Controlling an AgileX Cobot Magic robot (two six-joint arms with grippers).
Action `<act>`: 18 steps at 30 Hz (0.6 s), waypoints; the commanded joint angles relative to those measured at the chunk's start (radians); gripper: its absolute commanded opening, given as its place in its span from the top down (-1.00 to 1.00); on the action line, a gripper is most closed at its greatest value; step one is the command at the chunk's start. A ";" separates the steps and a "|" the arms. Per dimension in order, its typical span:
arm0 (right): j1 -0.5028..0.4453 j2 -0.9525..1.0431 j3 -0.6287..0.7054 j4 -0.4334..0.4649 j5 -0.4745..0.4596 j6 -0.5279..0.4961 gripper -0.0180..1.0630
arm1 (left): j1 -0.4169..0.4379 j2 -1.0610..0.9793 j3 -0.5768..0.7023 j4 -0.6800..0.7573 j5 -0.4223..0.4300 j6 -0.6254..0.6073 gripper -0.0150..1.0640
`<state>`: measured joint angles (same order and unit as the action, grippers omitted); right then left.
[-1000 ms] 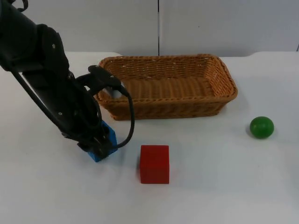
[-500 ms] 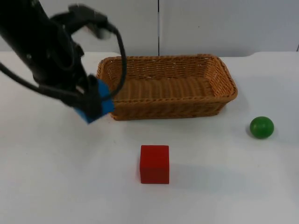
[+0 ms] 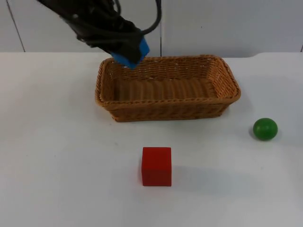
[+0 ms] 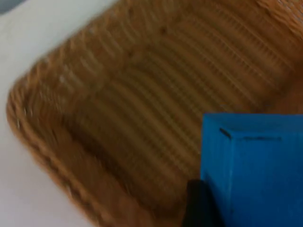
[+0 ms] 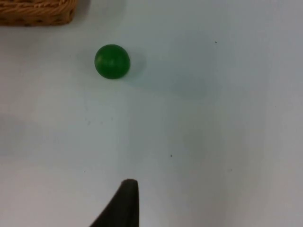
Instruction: Place all geometric objects except the red cube into the basket.
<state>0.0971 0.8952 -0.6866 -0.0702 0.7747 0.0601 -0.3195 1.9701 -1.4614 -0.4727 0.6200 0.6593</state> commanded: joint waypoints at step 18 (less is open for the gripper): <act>-0.007 -0.003 0.000 -0.014 -0.017 -0.001 -0.98 | -0.018 0.494 -0.521 -0.039 0.159 -0.080 0.62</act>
<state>0.0971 0.8952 -0.6866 -0.0768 0.7684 0.0601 -0.3316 2.4687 -1.9687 -0.5007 0.7733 0.5877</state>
